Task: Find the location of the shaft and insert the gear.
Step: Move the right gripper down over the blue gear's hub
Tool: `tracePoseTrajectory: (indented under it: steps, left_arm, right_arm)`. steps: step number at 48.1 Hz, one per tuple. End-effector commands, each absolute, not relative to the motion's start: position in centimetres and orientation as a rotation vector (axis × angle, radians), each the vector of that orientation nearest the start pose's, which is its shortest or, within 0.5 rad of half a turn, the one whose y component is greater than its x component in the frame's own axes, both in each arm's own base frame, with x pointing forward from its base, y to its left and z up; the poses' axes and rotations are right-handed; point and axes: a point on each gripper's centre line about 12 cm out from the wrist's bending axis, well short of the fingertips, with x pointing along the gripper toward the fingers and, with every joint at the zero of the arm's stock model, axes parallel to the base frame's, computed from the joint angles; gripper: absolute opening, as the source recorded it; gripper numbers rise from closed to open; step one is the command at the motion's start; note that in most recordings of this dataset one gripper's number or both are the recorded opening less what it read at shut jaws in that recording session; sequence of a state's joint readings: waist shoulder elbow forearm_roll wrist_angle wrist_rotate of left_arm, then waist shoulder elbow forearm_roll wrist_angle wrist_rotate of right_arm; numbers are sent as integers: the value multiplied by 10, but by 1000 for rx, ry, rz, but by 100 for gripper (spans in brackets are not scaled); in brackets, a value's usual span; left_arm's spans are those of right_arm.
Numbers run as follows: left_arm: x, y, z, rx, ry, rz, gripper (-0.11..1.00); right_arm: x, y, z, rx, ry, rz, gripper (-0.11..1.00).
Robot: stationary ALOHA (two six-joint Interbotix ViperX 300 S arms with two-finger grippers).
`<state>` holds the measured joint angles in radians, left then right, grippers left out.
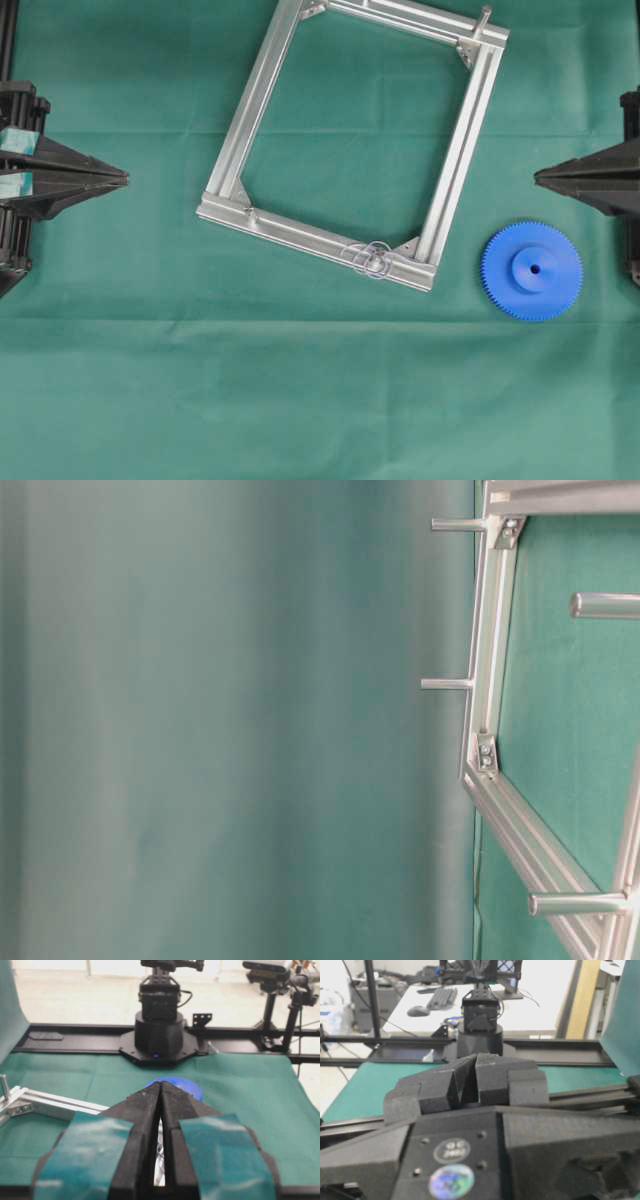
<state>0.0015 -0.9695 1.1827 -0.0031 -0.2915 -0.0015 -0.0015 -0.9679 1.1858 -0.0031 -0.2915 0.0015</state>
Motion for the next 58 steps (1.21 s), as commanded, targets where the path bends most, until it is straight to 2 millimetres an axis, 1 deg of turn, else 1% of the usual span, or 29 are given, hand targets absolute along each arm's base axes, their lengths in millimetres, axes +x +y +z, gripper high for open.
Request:
tracePoseTrajectory:
  steps: [1,6,12,16,24,26,27,29,31,40,43,45,52,58]
  left_arm:
    - [202,2,301,-13,-48,10,2]
    - [202,2,304,-21,-17,9,2]
    - [199,2,307,-15,-34,9,2]
    - [197,2,308,-12,-34,9,2]
    - [198,2,306,-9,-23,10,2]
    - [198,2,306,-10,-22,13,2]
    - [198,3,306,-10,-20,15,2]
    - [199,3,305,-10,-18,18,2]
    - [199,4,305,-10,-17,23,2]
    - [201,8,302,-10,-5,43,2]
    - [201,9,301,-10,-2,46,2]
    - [201,9,301,-10,-2,47,2]
    - [201,10,301,-10,-2,49,2]
    - [200,10,299,-11,3,49,2]
  right_arm:
    - [201,-2,303,6,-98,-8,1]
    - [205,-2,303,21,-8,-8,1]
    - [208,-2,304,57,121,-11,1]
    - [208,-2,300,83,199,-16,1]
    - [205,-1,296,108,265,-21,2]
    - [205,-2,296,109,269,-22,4]
    - [204,-1,296,111,271,-22,6]
    - [204,-1,297,112,268,-22,14]
    - [204,-1,298,112,268,-22,25]
    - [202,-2,298,80,286,-25,79]
    - [201,-2,296,82,307,-27,89]
    - [200,-2,295,85,324,-28,93]
    - [196,-2,288,97,425,-35,93]
    - [188,-1,270,162,589,-55,93]
